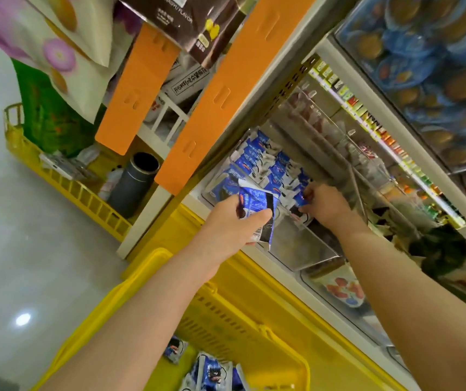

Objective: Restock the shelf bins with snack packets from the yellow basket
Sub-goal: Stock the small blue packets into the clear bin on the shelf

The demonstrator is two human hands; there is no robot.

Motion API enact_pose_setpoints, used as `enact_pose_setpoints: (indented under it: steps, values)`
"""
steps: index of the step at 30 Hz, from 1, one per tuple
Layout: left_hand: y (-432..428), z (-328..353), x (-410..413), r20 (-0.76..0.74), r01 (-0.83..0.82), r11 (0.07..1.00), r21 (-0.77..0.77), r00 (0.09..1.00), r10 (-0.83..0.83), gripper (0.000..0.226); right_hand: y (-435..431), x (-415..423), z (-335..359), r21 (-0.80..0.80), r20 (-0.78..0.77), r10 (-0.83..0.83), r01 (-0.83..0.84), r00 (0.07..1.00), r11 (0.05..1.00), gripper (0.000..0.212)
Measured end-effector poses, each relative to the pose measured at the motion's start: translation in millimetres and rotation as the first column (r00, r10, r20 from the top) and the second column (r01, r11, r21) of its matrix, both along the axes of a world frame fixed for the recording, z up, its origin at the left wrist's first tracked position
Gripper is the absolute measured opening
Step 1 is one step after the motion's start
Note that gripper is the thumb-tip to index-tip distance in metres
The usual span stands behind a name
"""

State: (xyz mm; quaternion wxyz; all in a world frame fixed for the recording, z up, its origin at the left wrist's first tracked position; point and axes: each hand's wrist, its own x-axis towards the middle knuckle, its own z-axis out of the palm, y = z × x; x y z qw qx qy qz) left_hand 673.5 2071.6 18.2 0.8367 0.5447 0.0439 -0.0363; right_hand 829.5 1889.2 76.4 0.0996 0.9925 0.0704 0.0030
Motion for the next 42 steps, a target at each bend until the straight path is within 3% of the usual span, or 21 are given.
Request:
enact_pose_setpoints:
  steps: [3,5,7,10,14,16,18,21,24,26,29,32,35,38,40,42]
  values:
    - [-1,1,-5,-0.010,0.088,0.996,0.003,0.996,-0.088,0.029,9,-21,2,0.193,0.115,0.028,-0.050,0.993,0.980,0.033]
    - [-2,0,-9,0.010,0.120,0.992,0.036,0.993,-0.121,0.027,19,-44,7,0.425,0.207,0.058,-0.143,0.977,0.894,0.025]
    - [-3,0,-13,0.033,0.140,0.987,0.081,0.989,-0.143,0.027,25,-73,11,0.558,0.234,0.117,-0.232,0.965,0.797,0.028]
    - [-6,-1,-17,0.093,0.162,0.975,0.149,0.980,-0.177,0.027,26,-116,10,0.596,0.159,0.272,-0.312,0.949,0.740,0.030]
    - [-3,0,-25,0.141,0.276,0.936,0.220,0.940,-0.310,0.038,18,-144,0,0.740,-0.081,0.312,-0.152,0.947,0.655,0.018]
    - [-2,0,-28,0.148,0.311,0.913,0.265,0.922,-0.357,0.039,15,-154,2,0.817,-0.082,0.311,-0.115,0.947,0.565,0.011]
    - [-5,-1,-30,0.144,0.238,0.930,0.278,0.947,-0.286,0.034,10,-162,5,0.861,-0.014,0.278,-0.130,0.960,0.492,0.014]
    - [-16,-4,-33,0.042,0.047,0.951,0.304,0.997,-0.063,0.027,3,-175,7,0.848,0.155,0.242,-0.254,0.958,0.466,0.016]
    - [-24,-3,-40,-0.150,0.163,0.983,0.080,0.977,-0.150,0.043,-1,-187,6,0.726,0.269,0.380,-0.446,0.885,0.523,0.013]
    - [-26,1,-43,-0.158,0.200,0.973,-0.112,0.963,-0.216,0.045,-5,-193,4,0.532,0.273,0.564,-0.611,0.779,0.586,0.004]
    - [-23,1,-41,-0.130,0.101,0.991,-0.082,0.985,-0.112,0.024,-11,-198,0,0.302,0.169,0.727,-0.737,0.666,0.604,0.008]
    - [-20,1,-40,-0.125,0.029,0.999,-0.023,0.992,-0.031,0.018,-10,-200,-2,0.387,0.124,0.658,-0.646,0.743,0.657,0.018]
    - [-17,3,-41,-0.070,-0.017,0.999,-0.042,0.997,0.014,0.018,-2,-199,-3,0.612,0.108,0.377,-0.360,0.920,0.704,0.034]
    - [-17,5,-43,0.032,-0.032,0.999,-0.027,0.999,0.033,0.020,9,-192,-3,0.810,-0.059,0.233,-0.090,0.971,0.579,0.040]
    - [-19,6,-45,0.086,-0.050,0.999,0.021,0.995,0.048,0.020,14,-188,-3,0.868,-0.132,0.252,-0.011,0.959,0.497,0.040]
    - [-20,6,-47,0.115,-0.074,0.995,0.073,0.991,0.065,0.020,19,-185,0,0.876,-0.152,0.271,0.003,0.950,0.481,0.032]
